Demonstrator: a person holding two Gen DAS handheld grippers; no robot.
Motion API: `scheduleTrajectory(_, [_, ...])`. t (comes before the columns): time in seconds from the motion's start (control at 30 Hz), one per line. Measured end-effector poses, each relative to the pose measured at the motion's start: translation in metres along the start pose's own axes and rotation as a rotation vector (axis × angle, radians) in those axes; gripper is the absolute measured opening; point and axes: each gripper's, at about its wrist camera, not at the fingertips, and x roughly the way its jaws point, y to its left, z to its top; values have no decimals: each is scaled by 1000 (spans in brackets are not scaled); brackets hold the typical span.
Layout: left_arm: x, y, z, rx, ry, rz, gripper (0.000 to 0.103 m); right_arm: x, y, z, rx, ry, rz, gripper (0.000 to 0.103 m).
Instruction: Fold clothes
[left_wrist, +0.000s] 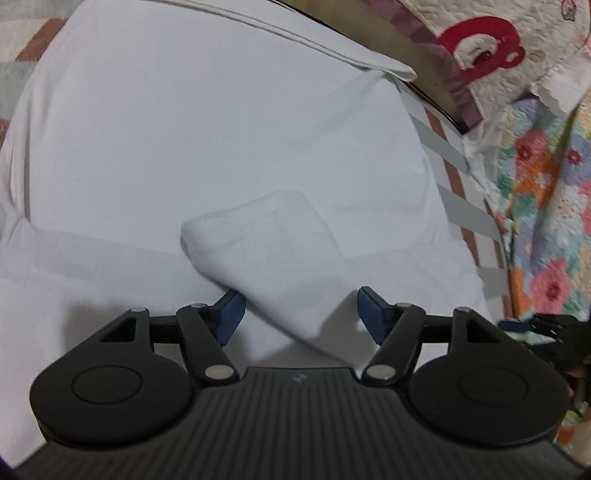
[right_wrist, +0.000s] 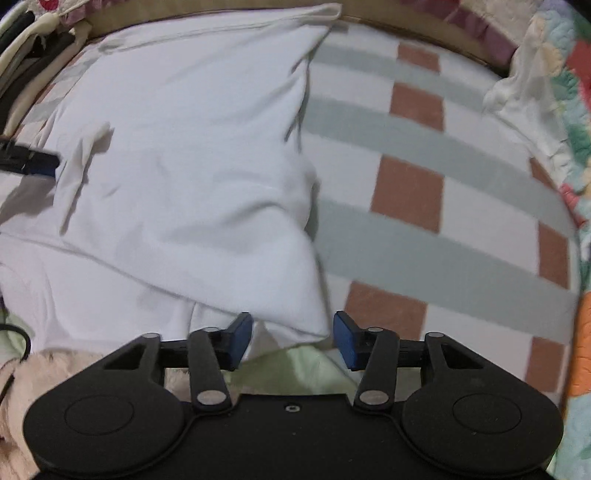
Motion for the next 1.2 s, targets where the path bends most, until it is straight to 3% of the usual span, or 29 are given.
scheduleTrajectory(0.03, [4,1,1,0,-8,-1,58,1,1,1,-14,8,16,51])
scheduleTrajectory(0.07, [6,1,1,13,-16,-17,22,3,2,3,-31,21,37,51])
scheduleTrajectory(0.1, [7,-2,0,52,-19,-23,3,6,3,5,-43,36,48,51])
scheduleTrajectory(0.17, [3,-10,-1,133,-51,-28,4,11,6,9,-66,67,54,51])
scheduleTrajectory(0.27, [-37,-22,-7,248,-202,-104,4,16,8,14,-88,72,8,51])
scheduleTrajectory(0.33, [-74,-20,-13,277,-325,-160,4,17,4,16,-70,66,0,52])
scheduleTrajectory(0.4, [-99,-6,-19,270,-376,-144,4,14,-2,15,-41,45,30,51])
scheduleTrajectory(0.47, [-100,10,-25,264,-325,-106,4,11,-7,14,-17,32,53,48])
scheduleTrajectory(0.53, [-86,18,-36,292,-247,-31,4,12,-6,14,-23,33,75,25])
scheduleTrajectory(0.57, [-79,20,-42,306,-222,18,4,12,-4,14,-40,33,80,22])
scheduleTrajectory(0.63, [-73,22,-47,304,-219,35,4,11,2,14,-86,23,73,8])
scheduleTrajectory(0.67, [-74,24,-46,282,-216,27,4,9,6,13,-110,9,62,6])
scheduleTrajectory(0.73, [-79,29,-42,239,-207,17,5,1,14,9,-150,-27,16,5])
scheduleTrajectory(0.83, [-80,37,-36,189,-163,35,8,0,19,3,-169,-15,-13,3])
scheduleTrajectory(1.0, [-79,26,-54,390,-58,181,16,-2,33,5,-248,15,-86,5])
scheduleTrajectory(1.1, [-88,33,-53,334,-77,180,24,-18,39,6,-307,11,-77,6])
scheduleTrajectory(1.17, [-95,39,-53,294,-100,192,28,-28,40,8,-332,17,-73,13])
scheduleTrajectory(1.2, [-99,41,-54,287,-111,193,29,-35,40,10,-313,-12,-54,24])
